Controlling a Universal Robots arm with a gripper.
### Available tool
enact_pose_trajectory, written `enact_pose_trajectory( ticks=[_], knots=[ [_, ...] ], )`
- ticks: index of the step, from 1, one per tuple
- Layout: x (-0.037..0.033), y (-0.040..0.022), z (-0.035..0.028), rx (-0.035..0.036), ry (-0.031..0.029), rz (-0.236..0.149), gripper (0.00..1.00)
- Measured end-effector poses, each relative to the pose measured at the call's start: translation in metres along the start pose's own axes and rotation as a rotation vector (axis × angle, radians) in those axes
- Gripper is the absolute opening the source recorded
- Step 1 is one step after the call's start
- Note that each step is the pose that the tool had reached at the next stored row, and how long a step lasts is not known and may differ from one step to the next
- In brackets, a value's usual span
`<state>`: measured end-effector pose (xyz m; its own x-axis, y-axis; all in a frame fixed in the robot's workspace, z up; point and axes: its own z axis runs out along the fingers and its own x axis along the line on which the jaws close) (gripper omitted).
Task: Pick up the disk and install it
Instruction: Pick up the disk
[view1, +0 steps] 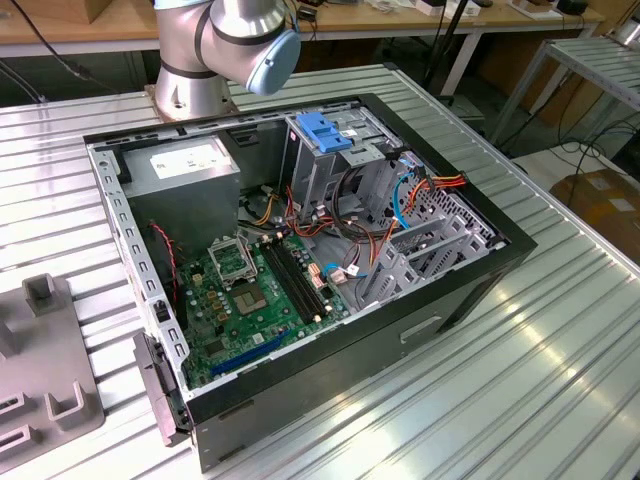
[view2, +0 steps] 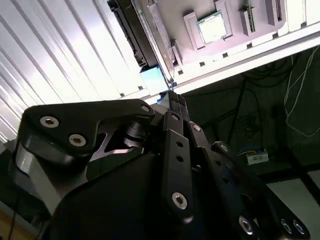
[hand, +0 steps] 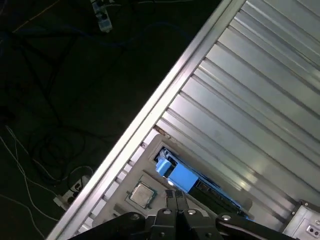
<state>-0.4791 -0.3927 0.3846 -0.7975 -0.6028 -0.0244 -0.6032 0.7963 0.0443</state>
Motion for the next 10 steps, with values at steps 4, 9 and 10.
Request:
enact_pose_trajectory(
  ticks=[4, 9, 10],
  knots=[
    [0.0000, 0.0000, 0.0002, -0.0025, 0.0046, -0.102, 0.10],
    [-0.0019, -0.0015, 0.0005, -0.0045, 0.0082, -0.184, 0.10],
    [-0.0027, -0.0021, 0.0007, -0.0049, 0.0088, -0.197, 0.10]
  ],
)
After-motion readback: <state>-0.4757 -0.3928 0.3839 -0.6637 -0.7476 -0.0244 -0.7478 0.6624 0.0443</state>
